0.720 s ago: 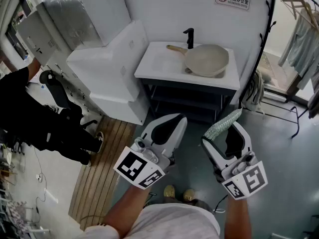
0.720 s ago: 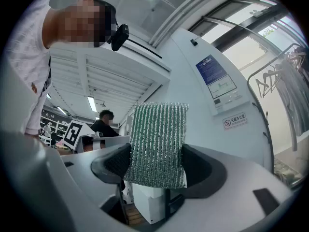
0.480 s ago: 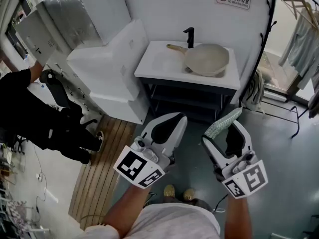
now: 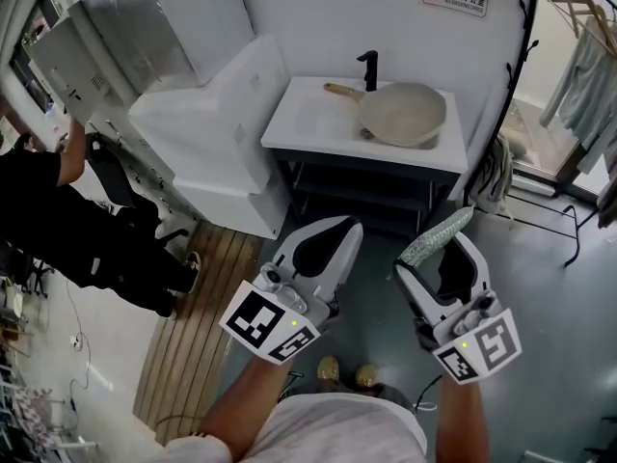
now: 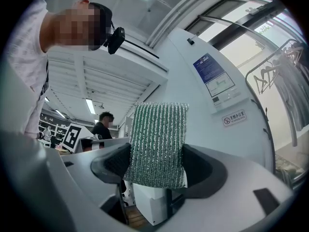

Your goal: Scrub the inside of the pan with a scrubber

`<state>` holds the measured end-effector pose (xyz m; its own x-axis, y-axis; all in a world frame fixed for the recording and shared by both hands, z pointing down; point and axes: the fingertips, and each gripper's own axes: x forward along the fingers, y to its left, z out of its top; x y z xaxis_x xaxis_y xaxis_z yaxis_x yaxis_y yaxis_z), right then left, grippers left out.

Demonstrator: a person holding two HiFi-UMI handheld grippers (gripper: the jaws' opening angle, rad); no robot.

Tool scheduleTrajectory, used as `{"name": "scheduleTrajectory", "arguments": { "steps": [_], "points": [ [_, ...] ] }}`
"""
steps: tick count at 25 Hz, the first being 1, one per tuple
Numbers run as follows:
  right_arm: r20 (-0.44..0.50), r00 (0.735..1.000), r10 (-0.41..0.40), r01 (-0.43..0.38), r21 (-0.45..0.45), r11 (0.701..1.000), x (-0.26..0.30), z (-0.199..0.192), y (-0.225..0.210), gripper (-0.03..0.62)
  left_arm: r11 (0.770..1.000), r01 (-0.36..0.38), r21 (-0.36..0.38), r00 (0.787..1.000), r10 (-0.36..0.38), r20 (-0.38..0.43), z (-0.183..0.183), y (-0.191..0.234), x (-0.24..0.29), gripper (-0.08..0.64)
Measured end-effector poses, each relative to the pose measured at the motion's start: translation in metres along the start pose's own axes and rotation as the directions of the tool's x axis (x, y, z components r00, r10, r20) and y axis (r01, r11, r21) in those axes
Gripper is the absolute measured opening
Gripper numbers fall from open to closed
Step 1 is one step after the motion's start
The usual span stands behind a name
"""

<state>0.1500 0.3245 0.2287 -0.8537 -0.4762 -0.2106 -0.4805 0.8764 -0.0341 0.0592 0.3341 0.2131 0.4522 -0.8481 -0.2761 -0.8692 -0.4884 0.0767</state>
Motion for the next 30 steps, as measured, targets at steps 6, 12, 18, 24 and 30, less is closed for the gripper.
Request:
{"name": "scheduleTrajectory", "arguments": {
  "steps": [6, 12, 18, 24, 30],
  "points": [
    [0.0, 1.0, -0.012, 0.012, -0.009, 1.0, 0.007, 0.001, -0.002, 0.339, 1.0, 0.001, -0.001, 1.0, -0.001, 0.009, 0.003, 0.011, -0.001, 0.017],
    [-0.002, 0.999, -0.034, 0.034, -0.018, 0.999, 0.024, -0.002, 0.001, 0.339, 1.0, 0.023, 0.001, 0.999, -0.023, 0.022, 0.009, 0.03, -0.003, 0.017],
    [0.002, 0.998, -0.066, 0.066, -0.037, 0.997, 0.038, -0.003, 0.005, 0.339, 0.999, 0.054, -0.002, 0.998, -0.054, 0.04, 0.014, 0.05, -0.004, 0.017],
    [-0.003, 0.994, -0.105, 0.105, -0.062, 0.993, 0.045, -0.008, 0.01, 0.339, 0.996, 0.085, -0.01, 0.996, -0.085, 0.04, 0.01, 0.065, -0.011, 0.017],
    [-0.002, 0.992, -0.127, 0.126, -0.069, 0.99, 0.056, -0.01, 0.001, 0.339, 0.996, 0.088, -0.017, 0.995, -0.087, 0.04, 0.007, 0.081, -0.008, 0.017]
  ]
}}
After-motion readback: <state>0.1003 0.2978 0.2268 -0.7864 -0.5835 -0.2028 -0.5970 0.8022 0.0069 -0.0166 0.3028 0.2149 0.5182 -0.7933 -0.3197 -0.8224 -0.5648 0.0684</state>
